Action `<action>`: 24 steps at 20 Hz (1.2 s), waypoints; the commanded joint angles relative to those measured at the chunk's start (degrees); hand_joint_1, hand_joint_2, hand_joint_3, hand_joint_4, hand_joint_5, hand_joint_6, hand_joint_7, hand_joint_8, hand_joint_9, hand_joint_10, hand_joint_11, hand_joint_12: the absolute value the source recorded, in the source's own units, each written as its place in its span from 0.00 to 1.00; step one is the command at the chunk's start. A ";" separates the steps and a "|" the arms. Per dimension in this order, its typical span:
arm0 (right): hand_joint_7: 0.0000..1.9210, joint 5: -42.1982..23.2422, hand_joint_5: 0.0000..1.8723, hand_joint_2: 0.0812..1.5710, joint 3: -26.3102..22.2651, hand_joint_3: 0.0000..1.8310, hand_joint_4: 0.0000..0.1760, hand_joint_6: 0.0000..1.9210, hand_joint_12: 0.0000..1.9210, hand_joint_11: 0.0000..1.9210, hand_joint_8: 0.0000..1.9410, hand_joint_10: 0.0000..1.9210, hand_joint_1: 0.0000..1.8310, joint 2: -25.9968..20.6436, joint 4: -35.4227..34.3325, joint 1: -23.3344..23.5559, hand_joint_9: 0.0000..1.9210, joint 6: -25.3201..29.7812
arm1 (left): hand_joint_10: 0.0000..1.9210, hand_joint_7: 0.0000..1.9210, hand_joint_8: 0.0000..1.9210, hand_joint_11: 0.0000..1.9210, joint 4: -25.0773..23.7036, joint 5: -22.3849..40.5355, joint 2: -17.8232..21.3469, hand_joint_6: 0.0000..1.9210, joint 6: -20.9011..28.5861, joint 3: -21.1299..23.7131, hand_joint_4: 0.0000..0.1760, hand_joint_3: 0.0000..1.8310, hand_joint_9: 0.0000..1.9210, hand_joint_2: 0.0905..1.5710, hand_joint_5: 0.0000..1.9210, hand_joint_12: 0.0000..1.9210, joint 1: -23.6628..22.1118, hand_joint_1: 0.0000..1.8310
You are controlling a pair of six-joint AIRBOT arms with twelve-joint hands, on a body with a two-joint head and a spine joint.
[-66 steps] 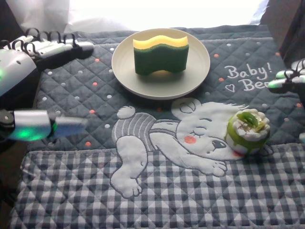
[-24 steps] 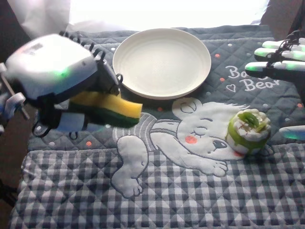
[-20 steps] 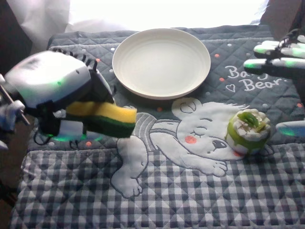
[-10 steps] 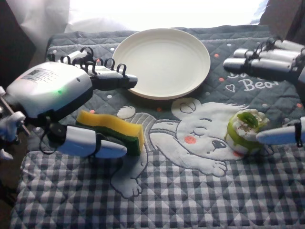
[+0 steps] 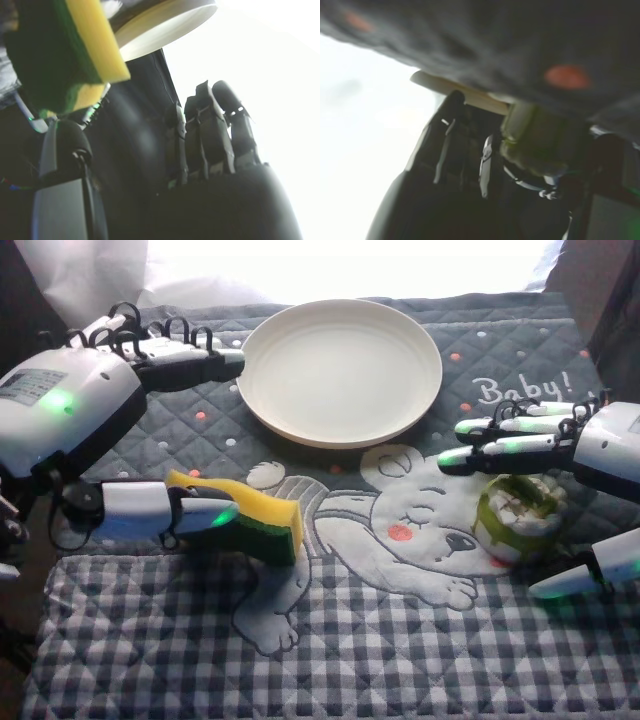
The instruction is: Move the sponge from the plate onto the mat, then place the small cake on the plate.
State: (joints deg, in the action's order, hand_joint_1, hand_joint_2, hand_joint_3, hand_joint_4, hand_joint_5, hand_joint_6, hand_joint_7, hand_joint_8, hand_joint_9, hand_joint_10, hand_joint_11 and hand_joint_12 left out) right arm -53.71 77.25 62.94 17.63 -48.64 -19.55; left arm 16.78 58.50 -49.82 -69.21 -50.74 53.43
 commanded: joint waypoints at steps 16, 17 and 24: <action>0.68 9.28 0.58 0.64 7.75 0.00 0.00 0.37 0.67 0.51 0.14 0.54 0.77 3.77 17.03 30.67 0.59 -3.93 | 0.10 0.30 0.00 0.07 0.70 9.21 0.13 0.00 3.71 -0.18 0.00 0.00 0.29 0.56 0.30 0.73 2.21 0.46; 0.70 11.19 0.59 0.63 9.23 0.00 0.00 0.38 0.58 0.54 0.09 0.49 0.77 5.90 17.54 31.74 0.60 -4.14 | 0.09 0.30 0.00 0.08 0.70 9.19 0.03 0.00 3.80 -0.24 0.00 0.00 0.30 0.55 0.30 0.72 2.21 0.46; 0.72 21.49 0.70 0.61 20.28 0.00 0.00 0.14 0.54 0.65 0.22 0.21 0.72 21.21 14.68 33.83 0.76 -4.23 | 0.06 0.31 0.00 0.06 -1.41 8.87 -1.22 0.00 6.86 -1.67 0.00 0.00 0.29 0.55 0.32 0.71 1.15 0.49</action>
State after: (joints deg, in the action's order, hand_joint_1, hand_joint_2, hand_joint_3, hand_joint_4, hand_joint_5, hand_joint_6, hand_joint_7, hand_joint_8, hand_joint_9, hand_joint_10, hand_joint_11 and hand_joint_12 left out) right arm -28.18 97.21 85.12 34.76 -15.66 -23.66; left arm 16.56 60.25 -50.63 -62.89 -52.31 55.22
